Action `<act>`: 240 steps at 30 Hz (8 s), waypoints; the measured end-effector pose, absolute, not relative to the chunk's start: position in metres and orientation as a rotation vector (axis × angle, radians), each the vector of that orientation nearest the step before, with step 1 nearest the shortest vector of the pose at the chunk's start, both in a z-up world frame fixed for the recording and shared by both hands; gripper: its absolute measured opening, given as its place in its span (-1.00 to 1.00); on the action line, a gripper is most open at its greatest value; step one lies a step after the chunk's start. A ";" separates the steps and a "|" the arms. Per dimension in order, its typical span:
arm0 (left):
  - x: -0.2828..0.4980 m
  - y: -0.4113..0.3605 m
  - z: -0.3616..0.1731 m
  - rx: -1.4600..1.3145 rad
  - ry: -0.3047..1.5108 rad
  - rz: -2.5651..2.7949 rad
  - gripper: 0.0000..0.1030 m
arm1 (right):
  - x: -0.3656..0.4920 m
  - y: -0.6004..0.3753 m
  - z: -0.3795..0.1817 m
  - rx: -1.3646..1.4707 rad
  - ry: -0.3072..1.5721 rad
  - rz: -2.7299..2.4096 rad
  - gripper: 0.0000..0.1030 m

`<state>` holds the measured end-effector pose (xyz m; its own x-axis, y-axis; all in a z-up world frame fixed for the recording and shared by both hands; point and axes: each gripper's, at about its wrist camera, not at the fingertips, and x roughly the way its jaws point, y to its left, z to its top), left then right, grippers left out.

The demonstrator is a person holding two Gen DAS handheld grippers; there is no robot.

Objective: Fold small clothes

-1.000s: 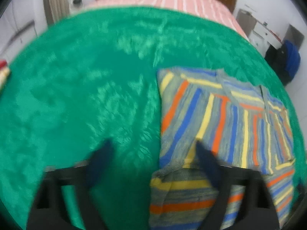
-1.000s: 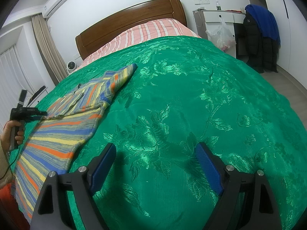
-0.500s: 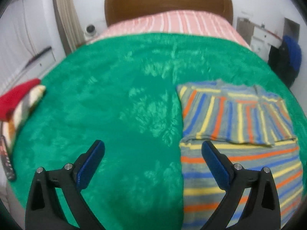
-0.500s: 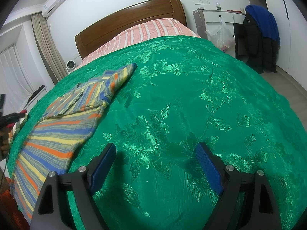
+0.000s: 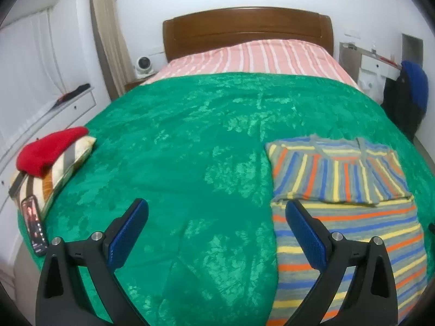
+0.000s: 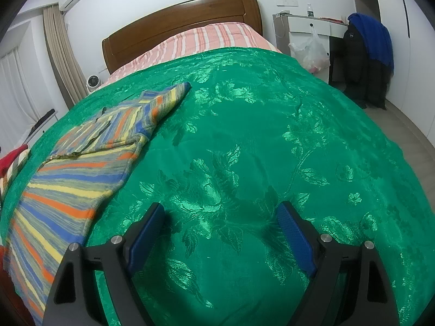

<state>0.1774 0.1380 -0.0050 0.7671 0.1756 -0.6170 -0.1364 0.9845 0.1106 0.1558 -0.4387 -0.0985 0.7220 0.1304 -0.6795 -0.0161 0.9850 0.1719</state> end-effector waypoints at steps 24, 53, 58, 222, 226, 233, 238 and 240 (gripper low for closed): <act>0.161 0.151 -0.036 0.027 0.759 0.155 0.96 | 0.156 -0.437 -0.099 0.149 0.766 0.076 0.65; 0.225 0.210 -0.155 -0.083 0.860 0.205 0.99 | 0.203 -0.378 -0.101 -0.051 0.943 -0.007 1.00; 0.223 0.211 -0.155 -0.087 0.852 0.205 0.99 | 0.203 -0.379 -0.102 -0.052 0.943 -0.007 1.00; 0.225 0.213 -0.157 -0.102 0.844 0.201 0.99 | 0.203 -0.379 -0.102 -0.051 0.945 -0.007 1.00; 0.225 0.213 -0.157 -0.102 0.844 0.201 0.99 | 0.203 -0.379 -0.102 -0.051 0.945 -0.006 1.00; 0.225 0.213 -0.157 -0.102 0.844 0.201 0.99 | 0.203 -0.379 -0.102 -0.051 0.945 -0.006 1.00; 0.225 0.213 -0.157 -0.102 0.843 0.201 0.99 | 0.203 -0.379 -0.102 -0.051 0.945 -0.006 1.00; 0.225 0.213 -0.157 -0.101 0.844 0.201 0.99 | 0.203 -0.379 -0.102 -0.051 0.945 -0.006 1.00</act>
<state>0.2255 0.2128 -0.1572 0.6472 0.1368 -0.7499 -0.2169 0.9761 -0.0092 0.2033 -0.3791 -0.1017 0.5858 -0.0277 -0.8100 -0.0167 0.9988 -0.0462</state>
